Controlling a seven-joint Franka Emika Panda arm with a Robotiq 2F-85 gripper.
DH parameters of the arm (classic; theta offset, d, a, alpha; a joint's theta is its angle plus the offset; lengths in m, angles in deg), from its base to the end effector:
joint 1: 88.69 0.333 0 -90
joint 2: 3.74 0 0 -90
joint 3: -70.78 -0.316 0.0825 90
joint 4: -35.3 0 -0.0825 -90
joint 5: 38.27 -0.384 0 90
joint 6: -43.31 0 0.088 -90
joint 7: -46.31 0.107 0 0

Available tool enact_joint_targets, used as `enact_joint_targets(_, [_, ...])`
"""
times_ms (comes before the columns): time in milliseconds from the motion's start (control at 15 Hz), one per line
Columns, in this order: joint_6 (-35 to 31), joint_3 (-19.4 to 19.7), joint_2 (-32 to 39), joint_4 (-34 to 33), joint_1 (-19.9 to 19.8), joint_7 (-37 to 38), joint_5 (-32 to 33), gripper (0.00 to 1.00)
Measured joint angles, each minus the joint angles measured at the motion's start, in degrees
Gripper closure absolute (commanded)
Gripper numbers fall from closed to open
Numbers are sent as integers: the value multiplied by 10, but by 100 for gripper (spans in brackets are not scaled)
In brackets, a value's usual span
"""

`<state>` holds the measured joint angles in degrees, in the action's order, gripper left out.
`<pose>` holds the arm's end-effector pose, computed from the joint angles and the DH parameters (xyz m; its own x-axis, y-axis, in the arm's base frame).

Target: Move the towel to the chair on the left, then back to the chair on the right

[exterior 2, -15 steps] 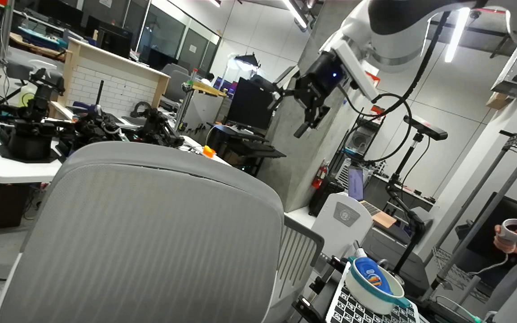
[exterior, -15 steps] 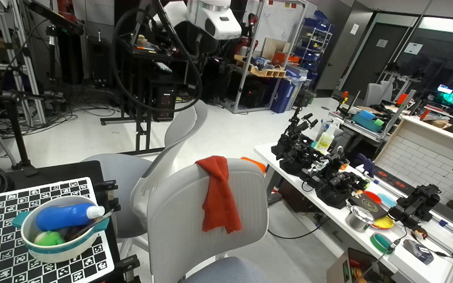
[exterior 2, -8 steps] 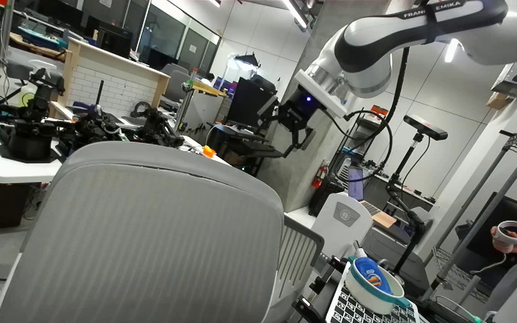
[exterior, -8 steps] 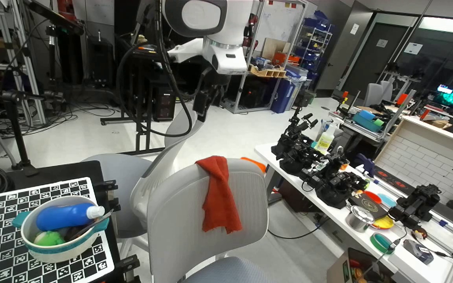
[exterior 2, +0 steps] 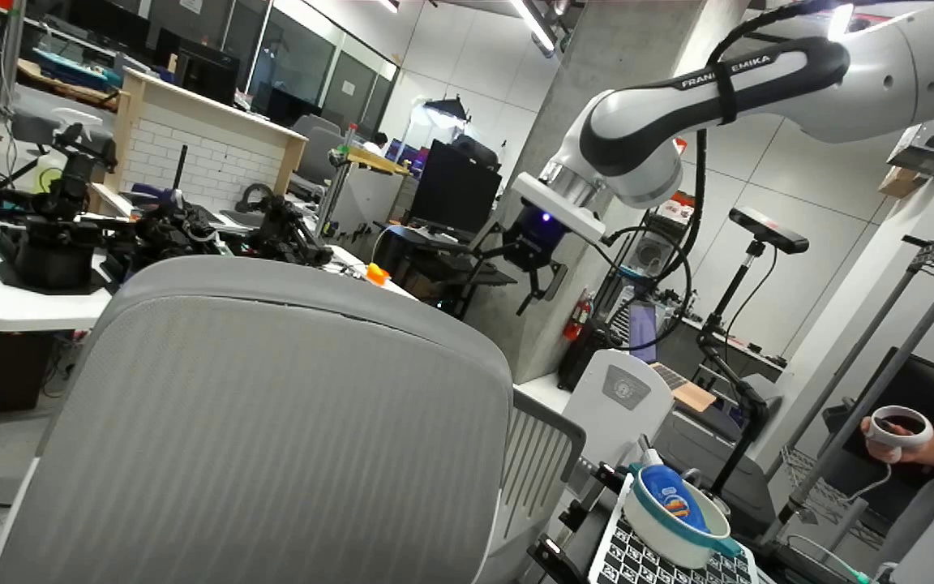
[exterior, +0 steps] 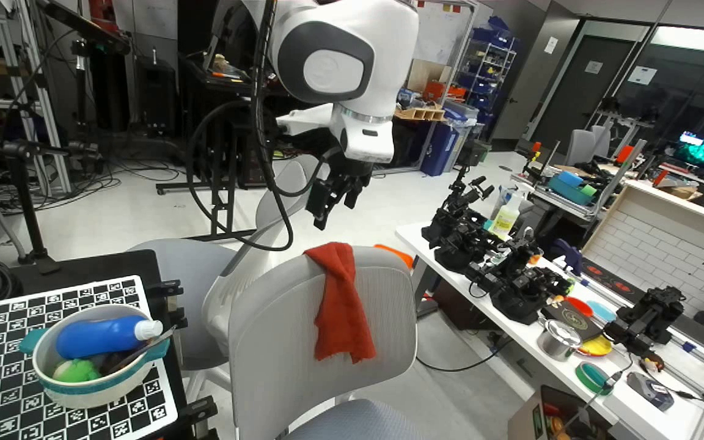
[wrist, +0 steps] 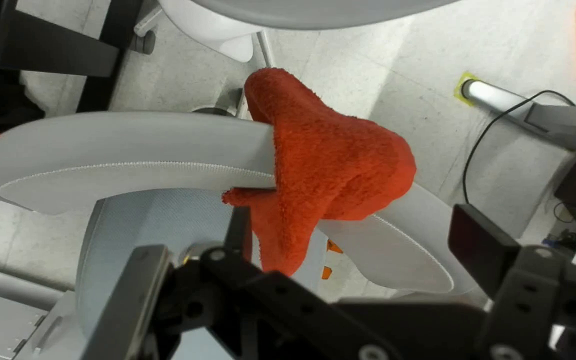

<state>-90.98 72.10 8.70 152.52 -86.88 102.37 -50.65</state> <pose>0.5934 0.0087 0.3430 0.4453 -0.8904 -0.0944 -0.8908 -0.4300 -0.1467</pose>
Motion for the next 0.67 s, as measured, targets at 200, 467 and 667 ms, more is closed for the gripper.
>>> enact_joint_targets(200, [-7,5,38,-20,-3,0,-1,0])
enact_joint_targets(467, [-18,5,70,-44,0,0,-1,0])
enact_joint_targets(667, [-18,4,77,-43,11,0,-1,0])
